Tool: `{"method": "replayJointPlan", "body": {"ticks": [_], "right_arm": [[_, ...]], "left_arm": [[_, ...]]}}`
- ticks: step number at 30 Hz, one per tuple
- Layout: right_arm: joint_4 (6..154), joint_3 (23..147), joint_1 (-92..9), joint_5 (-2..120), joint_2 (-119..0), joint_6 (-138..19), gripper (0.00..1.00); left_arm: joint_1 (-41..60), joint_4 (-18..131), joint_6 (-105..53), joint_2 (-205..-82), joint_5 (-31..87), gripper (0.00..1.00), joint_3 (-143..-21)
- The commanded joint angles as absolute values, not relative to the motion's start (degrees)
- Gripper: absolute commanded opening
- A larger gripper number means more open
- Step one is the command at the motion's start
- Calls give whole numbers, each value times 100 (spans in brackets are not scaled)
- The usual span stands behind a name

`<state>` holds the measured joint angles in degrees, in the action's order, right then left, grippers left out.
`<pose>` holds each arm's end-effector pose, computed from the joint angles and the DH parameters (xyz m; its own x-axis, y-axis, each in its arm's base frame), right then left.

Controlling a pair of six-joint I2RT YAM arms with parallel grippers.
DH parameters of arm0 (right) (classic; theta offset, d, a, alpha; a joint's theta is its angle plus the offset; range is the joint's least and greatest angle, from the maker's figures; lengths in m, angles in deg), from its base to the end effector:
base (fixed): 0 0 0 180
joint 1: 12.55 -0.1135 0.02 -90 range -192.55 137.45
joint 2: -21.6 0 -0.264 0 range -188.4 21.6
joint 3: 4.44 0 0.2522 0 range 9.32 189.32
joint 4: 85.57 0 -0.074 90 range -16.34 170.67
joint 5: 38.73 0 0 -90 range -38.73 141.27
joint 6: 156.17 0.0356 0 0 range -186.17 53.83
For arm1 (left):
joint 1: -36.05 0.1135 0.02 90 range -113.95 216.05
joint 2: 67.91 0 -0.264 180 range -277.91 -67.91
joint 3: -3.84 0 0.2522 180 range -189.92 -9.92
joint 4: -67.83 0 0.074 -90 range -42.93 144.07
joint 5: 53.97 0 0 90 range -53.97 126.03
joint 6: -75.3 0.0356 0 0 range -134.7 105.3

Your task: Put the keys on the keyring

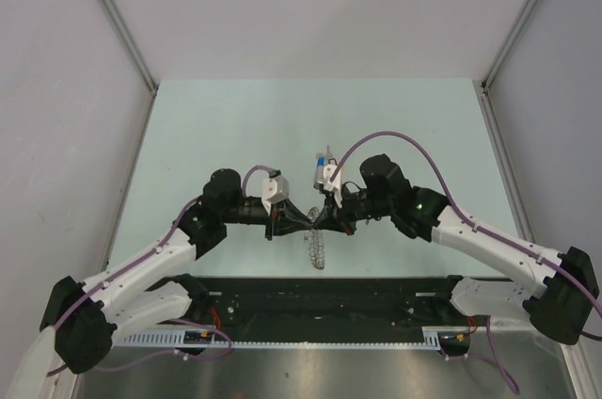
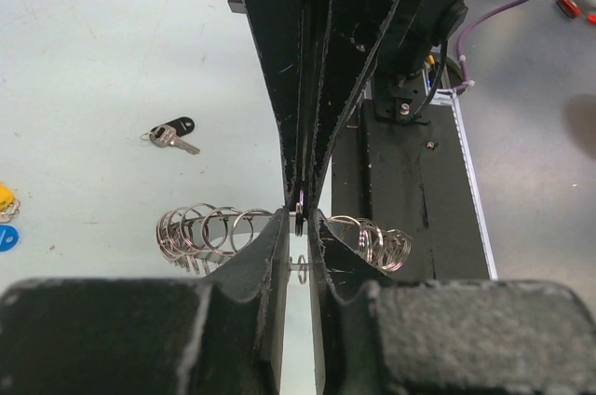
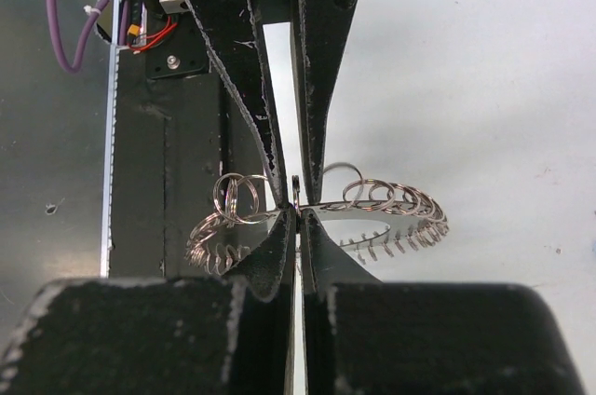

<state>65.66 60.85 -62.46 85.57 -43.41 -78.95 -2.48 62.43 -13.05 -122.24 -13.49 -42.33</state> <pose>0.1467 0.2054 0.3047 -0.0892 -0.3897 -0.9166 -0.9953 0.0686 0.0677 0.1475 -0.1521 0.2694 -0.1550 0.1474 -0.9769 0.9877 0.0430 -0.1503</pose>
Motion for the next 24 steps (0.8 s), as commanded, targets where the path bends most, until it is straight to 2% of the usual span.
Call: {"method": "replayJointPlan", "body": {"ticks": [1,7,10,14,16,17,20,24], "right_arm": [[6783,6232,-6326,8607,-4397,-7988,0],[6722,6258,-6353,8590,-4432,-8023,0],[6722,6267,-6362,8581,-4432,-8032,0],[6695,6284,-6370,8528,-4423,-8023,0],[6669,6293,-6362,8458,-4379,-7980,1],[6669,6293,-6344,8423,-4318,-7953,10],[6608,6293,-6265,8326,-4212,-7813,29],[6459,6258,-6055,8221,-4011,-7628,41]], "left_arm": [[-280,6321,-1198,-12285,-1626,16,-4517],[-280,6207,-1154,-12346,-1653,13,-4552],[-289,6093,-1110,-12390,-1670,10,-4596],[-289,6066,-1092,-12381,-1653,0,-4596],[-289,6075,-1057,-12329,-1548,0,-4570],[-289,6110,-1066,-12250,-1504,0,-4500],[-289,6408,-1223,-12057,-1214,0,-4263],[-280,6558,-1435,-12003,-1003,0,-4113]]}}
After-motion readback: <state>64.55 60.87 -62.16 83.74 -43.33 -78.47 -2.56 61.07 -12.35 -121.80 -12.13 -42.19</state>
